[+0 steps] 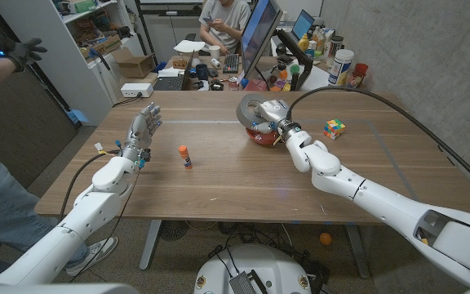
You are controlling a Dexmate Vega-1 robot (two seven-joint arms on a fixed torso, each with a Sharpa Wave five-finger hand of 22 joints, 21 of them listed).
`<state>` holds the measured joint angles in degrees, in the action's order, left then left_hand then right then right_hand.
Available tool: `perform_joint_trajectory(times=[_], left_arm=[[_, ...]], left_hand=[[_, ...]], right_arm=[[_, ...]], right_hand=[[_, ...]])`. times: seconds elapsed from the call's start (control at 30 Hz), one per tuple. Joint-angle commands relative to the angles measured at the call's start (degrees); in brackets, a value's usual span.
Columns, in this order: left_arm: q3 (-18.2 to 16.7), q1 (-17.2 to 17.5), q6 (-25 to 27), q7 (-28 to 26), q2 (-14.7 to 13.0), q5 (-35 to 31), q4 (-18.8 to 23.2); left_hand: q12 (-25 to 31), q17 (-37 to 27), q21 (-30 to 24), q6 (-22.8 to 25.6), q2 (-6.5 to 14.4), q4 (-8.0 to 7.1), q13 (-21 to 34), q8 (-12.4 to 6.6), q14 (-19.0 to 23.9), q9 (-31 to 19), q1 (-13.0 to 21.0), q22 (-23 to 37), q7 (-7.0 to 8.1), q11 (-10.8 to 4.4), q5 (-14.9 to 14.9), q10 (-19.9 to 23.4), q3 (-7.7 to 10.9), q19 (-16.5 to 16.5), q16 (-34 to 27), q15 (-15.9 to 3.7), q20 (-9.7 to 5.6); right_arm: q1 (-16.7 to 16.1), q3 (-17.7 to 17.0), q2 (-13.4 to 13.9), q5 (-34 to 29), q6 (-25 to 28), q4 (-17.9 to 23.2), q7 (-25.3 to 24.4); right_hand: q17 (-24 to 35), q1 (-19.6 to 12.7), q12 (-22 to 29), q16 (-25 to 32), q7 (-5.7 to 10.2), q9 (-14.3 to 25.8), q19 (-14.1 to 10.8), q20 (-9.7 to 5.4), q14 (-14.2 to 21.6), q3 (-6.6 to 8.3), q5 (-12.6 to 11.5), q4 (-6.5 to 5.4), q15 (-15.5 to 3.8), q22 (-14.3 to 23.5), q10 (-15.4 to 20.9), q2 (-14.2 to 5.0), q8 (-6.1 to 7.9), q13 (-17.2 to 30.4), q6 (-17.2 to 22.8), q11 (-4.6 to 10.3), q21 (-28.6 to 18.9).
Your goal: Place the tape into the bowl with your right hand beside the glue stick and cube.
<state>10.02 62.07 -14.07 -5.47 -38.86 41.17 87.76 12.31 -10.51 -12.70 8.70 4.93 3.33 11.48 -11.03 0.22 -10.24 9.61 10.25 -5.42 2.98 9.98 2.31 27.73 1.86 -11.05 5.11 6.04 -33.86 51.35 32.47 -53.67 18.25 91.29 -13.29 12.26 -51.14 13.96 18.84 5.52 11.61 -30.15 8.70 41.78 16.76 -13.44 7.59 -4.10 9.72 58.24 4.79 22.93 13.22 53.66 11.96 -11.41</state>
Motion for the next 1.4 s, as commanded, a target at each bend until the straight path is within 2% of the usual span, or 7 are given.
perform_joint_trajectory(times=[0.03, 0.63, 1.17, 1.27, 1.3, 1.33, 1.4], left_arm=[[-0.2, 0.5, -0.3, -0.1, 0.0, -0.1, 0.2], [0.1, 0.1, -0.3, -0.5, 0.4, -0.5, 0.4], [0.4, 0.0, -0.4, -0.5, 0.7, -0.6, 0.7], [0.4, 0.1, -0.4, -0.6, 0.6, -0.6, 0.9], [0.3, 0.3, -0.5, -0.6, 0.6, -0.6, 0.9], [0.3, 0.3, -0.5, -0.6, 0.5, -0.7, 1.0], [0.2, 0.5, -0.4, -0.7, 0.4, -0.7, 1.1]], left_hand=[[0.0, -0.2, 0.2, 0.5, 0.0, 0.14, 0.1, 0.03, -0.4, -0.3, -0.2, 0.2, 0.19, 0.23, 0.2, 0.0, 0.16, 0.3, 0.1, 0.23, 0.16], [0.0, -0.2, 0.3, 0.6, 0.0, 0.20, 0.1, 0.03, -0.4, -0.3, -0.3, 0.2, 0.21, 0.07, 0.2, 0.0, 0.16, 0.2, 0.1, 0.17, 0.16], [0.0, -0.2, 0.4, 0.7, 0.0, 0.25, 0.1, 0.00, -0.5, -0.3, -0.4, 0.2, 0.15, 0.24, 0.2, 0.0, 0.16, 0.2, 0.1, 0.23, 0.17], [0.0, -0.2, 0.4, 0.6, 0.0, 0.26, 0.1, 0.02, -0.4, -0.3, -0.4, 0.2, 0.17, 0.25, 0.2, 0.0, 0.16, 0.2, 0.1, 0.16, 0.17], [0.0, -0.2, 0.4, 0.7, 0.0, 0.27, 0.1, 0.00, -0.4, -0.3, -0.4, 0.2, 0.21, 0.26, 0.2, 0.0, 0.16, 0.2, 0.1, 0.20, 0.18], [0.0, -0.2, 0.4, 0.7, 0.0, 0.27, 0.1, 0.00, -0.4, -0.3, -0.4, 0.2, 0.20, 0.25, 0.2, 0.0, 0.16, 0.2, 0.1, 0.25, 0.17], [0.0, -0.2, 0.4, 0.7, 0.0, 0.28, 0.1, 0.00, -0.4, -0.3, -0.4, 0.2, 0.18, 0.25, 0.2, -0.1, 0.16, 0.2, 0.1, 0.19, 0.19]], right_arm=[[0.6, 0.6, 0.9, 0.9, 1.0, -1.5, -0.1], [-1.1, 0.0, 3.9, 1.5, 1.9, 1.7, 1.5], [-2.0, 0.4, 3.5, 1.4, 1.5, 1.6, 2.2], [-1.8, 0.5, 3.5, 1.3, 1.7, 1.5, 3.0], [-1.8, 0.5, 3.7, 1.4, 1.8, 1.6, 3.7], [-1.7, 0.5, 3.8, 1.4, 2.0, 1.8, 4.5], [-1.6, 0.5, 3.9, 1.5, 2.1, 1.9, 5.3]], right_hand=[[0.1, -9.6, -0.1, 0.0, 5.04, 0.2, -0.5, 0.05, 0.6, -0.27, -0.2, -0.06, -2.36, 0.2, 0.3, -10.12, 0.34, 0.4, 7.3, 0.33, -0.1], [-0.3, -10.1, -0.4, -0.8, 5.05, 0.2, -0.6, 0.44, 1.1, 0.07, 0.0, 0.42, -2.10, 0.2, 0.1, -10.11, 0.34, 0.3, 7.5, 0.38, 0.0], [-0.3, -10.0, -0.6, -1.3, 5.38, 0.1, -0.6, 0.54, 1.4, 0.35, 0.1, 0.43, -1.89, 0.2, -0.2, -10.09, 0.11, 0.4, 7.1, 0.37, 0.0], [0.0, -10.1, -1.2, -1.4, 5.67, 0.1, -0.5, 0.68, 0.9, 0.37, 0.3, 0.46, -1.46, 0.2, -1.6, -10.21, -0.31, 0.4, 6.1, 0.10, 0.1], [0.0, -9.8, -1.7, -1.8, 5.63, 0.2, -0.3, 0.95, 0.6, 0.44, 0.4, 0.38, -0.90, 0.2, -2.9, -10.16, -0.98, 0.5, 4.4, -0.02, 0.2], [0.1, -9.7, -2.3, -2.3, 6.23, 0.2, 0.1, 1.32, 0.0, 0.59, 0.5, 0.42, -0.58, 0.2, -4.8, -10.12, -1.71, 0.5, 2.6, -0.32, 0.3], [0.2, -8.0, -3.3, -3.4, 6.16, 0.4, 1.0, 2.31, -1.3, 0.06, 0.9, -0.05, 0.90, 0.2, -9.3, -9.18, -3.57, 0.8, -2.1, -0.93, 0.6]])
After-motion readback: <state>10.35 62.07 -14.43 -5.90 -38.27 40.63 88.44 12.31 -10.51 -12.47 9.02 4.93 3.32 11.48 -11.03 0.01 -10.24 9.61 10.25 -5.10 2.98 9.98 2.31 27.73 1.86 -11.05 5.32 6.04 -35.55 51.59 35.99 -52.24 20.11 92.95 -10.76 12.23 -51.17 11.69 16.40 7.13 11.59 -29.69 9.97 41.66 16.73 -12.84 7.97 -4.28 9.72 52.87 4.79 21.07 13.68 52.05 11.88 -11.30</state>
